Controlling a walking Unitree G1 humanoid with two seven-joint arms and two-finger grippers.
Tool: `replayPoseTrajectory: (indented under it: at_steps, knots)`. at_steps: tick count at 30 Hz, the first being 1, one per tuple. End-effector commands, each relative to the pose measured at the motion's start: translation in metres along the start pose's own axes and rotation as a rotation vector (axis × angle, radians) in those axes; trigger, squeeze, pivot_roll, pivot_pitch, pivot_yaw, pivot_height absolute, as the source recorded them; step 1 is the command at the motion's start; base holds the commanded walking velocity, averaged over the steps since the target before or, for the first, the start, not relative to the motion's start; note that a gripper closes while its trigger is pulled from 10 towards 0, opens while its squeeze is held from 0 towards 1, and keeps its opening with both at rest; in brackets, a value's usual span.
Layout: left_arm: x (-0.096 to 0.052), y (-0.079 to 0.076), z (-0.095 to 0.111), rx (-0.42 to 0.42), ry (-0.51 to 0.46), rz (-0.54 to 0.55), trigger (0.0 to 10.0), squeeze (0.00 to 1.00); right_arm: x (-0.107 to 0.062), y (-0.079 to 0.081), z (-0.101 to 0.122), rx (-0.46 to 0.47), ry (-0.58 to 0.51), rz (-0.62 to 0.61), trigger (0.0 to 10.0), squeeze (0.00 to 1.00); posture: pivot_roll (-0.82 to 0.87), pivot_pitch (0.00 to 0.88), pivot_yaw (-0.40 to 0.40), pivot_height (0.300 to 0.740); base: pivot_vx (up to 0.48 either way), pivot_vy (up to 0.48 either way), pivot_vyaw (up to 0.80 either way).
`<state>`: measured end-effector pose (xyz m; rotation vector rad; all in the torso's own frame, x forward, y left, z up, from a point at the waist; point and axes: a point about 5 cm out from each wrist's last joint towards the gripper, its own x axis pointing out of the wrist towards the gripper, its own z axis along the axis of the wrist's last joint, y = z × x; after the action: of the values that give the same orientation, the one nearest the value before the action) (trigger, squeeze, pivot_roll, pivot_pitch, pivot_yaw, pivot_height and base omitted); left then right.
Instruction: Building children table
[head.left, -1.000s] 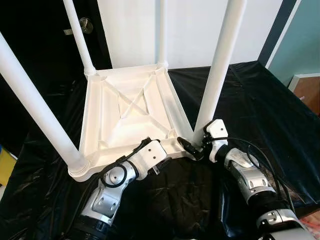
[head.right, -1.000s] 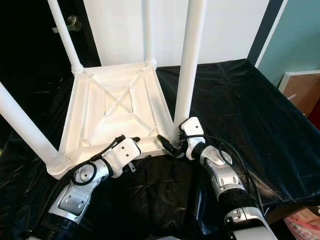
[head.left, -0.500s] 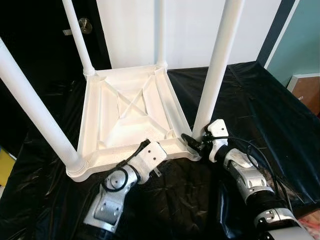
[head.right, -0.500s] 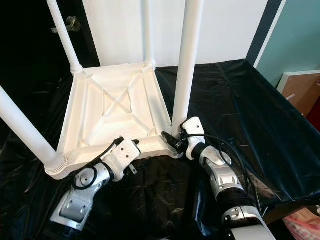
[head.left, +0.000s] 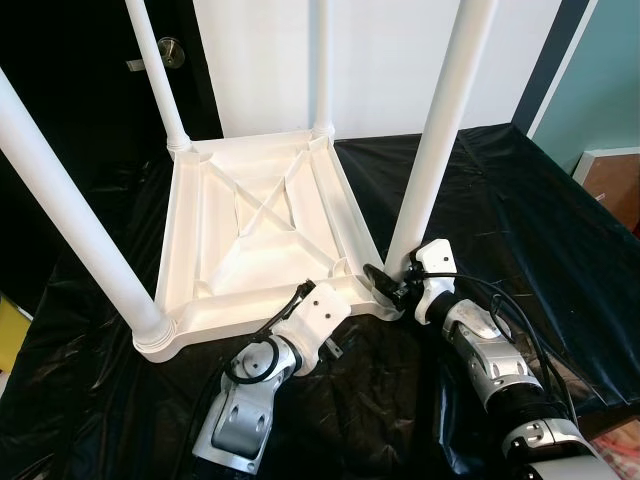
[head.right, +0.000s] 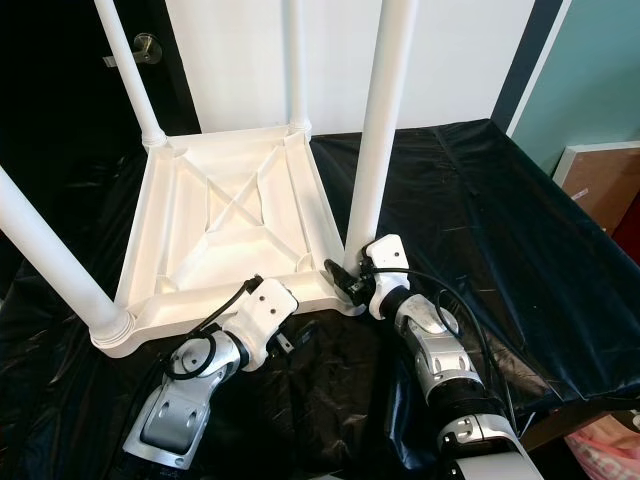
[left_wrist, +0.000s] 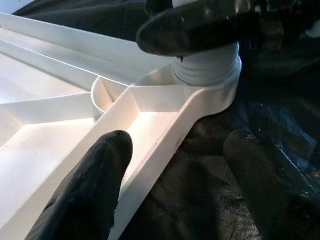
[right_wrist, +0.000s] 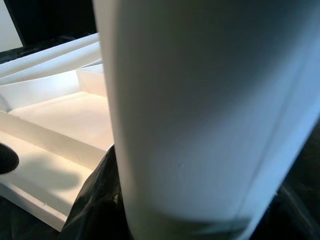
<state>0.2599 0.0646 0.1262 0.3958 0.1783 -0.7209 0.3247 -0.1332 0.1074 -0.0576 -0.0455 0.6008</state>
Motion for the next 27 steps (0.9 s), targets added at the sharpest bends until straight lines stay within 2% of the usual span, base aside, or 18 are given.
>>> replayPoseTrajectory:
  at_steps: [1,5,6,10,11,13,15,17,18,21,24,27]
  knots:
    - [-0.002,0.011,0.002,0.008,0.013,0.184,10.0,0.00,0.000,0.002,-0.003,0.018,-0.001,-0.013,10.0,0.00,0.06,0.000,-0.002,0.740,0.000,0.000,0.00]
    - [-0.004,0.014,0.005,0.053,0.009,0.199,10.0,0.00,0.001,0.002,-0.003,0.018,-0.004,-0.020,10.0,0.00,0.06,0.000,-0.001,0.740,0.000,0.000,0.00]
    - [-0.004,0.015,0.008,0.075,-0.024,0.187,10.0,0.00,0.001,0.002,-0.003,0.018,-0.005,-0.024,10.0,0.00,0.05,0.000,-0.002,0.740,0.000,0.000,0.00]
    - [-0.005,0.019,0.007,0.045,-0.030,0.177,10.0,0.00,0.000,0.003,-0.002,0.019,-0.008,-0.030,10.0,0.00,0.05,0.000,-0.001,0.740,0.000,0.000,0.00]
    - [-0.006,0.029,0.006,0.024,-0.053,0.201,10.0,0.00,0.000,0.004,-0.001,0.021,-0.014,-0.052,10.0,0.00,0.04,0.000,0.003,0.740,0.000,0.000,0.00]
    - [-0.006,0.029,0.006,0.024,-0.053,0.201,10.0,0.00,0.000,0.004,-0.001,0.021,-0.014,-0.052,10.0,0.00,0.04,0.000,0.003,0.740,0.000,0.000,0.00]
    - [-0.008,0.047,0.004,0.036,-0.072,0.262,10.0,0.00,0.003,0.005,0.001,0.026,-0.014,-0.136,10.0,0.00,0.03,0.000,0.001,0.740,0.000,0.000,0.00]
    - [-0.008,0.047,0.004,0.036,-0.072,0.262,10.0,0.00,0.003,0.005,0.001,0.026,-0.014,-0.136,10.0,0.00,0.03,0.000,0.001,0.740,0.000,0.000,0.00]
    - [-0.009,0.056,0.004,0.047,-0.079,0.298,10.0,0.00,0.005,0.008,0.003,0.031,-0.022,-0.198,10.0,0.00,0.02,0.000,0.002,0.740,0.000,0.000,0.00]
    - [-0.009,0.061,0.004,0.048,-0.081,0.325,10.0,0.00,0.007,0.012,0.004,0.040,-0.021,-0.261,10.0,0.00,0.01,0.000,0.001,0.740,0.000,0.000,0.00]
    - [-0.009,0.068,0.007,0.040,-0.100,0.361,10.0,0.00,0.010,0.023,0.004,0.077,-0.035,-0.453,10.0,0.00,0.00,0.000,-0.006,0.740,0.000,0.000,0.00]
    - [-0.011,0.073,0.011,0.029,-0.137,0.370,10.0,0.00,0.015,0.034,0.002,0.090,-0.025,-0.503,10.0,0.00,0.00,0.008,-0.004,0.740,0.000,0.000,0.00]
